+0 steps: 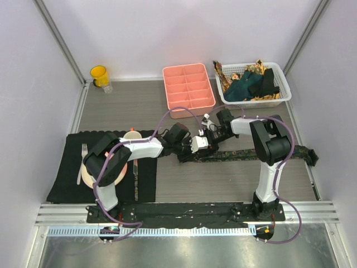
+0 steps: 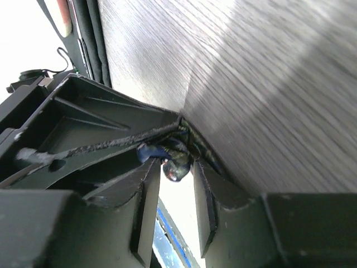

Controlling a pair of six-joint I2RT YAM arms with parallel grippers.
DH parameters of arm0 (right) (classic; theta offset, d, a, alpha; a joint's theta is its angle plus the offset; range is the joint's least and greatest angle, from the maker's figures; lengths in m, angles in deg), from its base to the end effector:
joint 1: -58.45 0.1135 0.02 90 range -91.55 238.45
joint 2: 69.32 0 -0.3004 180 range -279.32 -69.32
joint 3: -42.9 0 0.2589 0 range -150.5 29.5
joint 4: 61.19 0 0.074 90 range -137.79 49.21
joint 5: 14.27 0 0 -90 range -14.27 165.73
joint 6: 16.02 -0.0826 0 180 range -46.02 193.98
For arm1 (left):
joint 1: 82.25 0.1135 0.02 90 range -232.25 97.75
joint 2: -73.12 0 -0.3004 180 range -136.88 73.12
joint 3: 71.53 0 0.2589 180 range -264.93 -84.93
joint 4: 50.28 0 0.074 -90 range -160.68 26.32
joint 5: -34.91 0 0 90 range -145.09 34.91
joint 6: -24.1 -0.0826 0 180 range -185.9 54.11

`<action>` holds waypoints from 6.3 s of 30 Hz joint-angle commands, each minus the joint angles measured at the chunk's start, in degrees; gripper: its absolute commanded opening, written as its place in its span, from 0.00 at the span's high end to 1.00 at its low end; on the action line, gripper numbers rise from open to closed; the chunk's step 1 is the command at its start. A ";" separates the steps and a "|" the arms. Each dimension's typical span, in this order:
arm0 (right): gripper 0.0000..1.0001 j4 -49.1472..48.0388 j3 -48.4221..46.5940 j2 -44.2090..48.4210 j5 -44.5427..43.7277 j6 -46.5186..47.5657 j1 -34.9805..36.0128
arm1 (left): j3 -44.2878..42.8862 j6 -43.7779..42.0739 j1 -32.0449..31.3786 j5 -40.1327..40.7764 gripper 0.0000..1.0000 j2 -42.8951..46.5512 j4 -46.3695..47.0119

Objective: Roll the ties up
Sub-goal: Roll the tie at the center of the board.

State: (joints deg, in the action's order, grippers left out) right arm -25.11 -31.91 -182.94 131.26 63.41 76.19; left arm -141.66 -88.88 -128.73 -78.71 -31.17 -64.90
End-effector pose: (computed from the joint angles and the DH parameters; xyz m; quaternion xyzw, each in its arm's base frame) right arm 0.3351 0.1787 0.1099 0.1160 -0.8716 -0.4762 0.0001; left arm 0.2563 -0.3179 0.1466 0.5812 0.7119 -0.2577 0.2983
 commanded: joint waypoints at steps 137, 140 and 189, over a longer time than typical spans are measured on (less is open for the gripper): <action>0.99 13.80 -3.54 -6.78 -3.84 11.62 -6.92 | -3.39 -14.64 2.53 -4.42 0.57 -7.77 -14.79; 0.99 13.71 -3.72 -8.19 -4.46 11.53 -7.36 | -2.51 -12.97 3.50 -5.64 0.49 -6.81 -12.42; 0.99 12.04 -2.23 -11.18 -8.15 10.83 -7.19 | -2.77 7.35 -0.45 -16.90 0.52 -9.96 20.99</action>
State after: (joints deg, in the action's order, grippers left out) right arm -10.80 -35.53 -190.57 136.55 75.78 69.19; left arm -143.04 -82.39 -127.35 -93.59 -38.63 -47.04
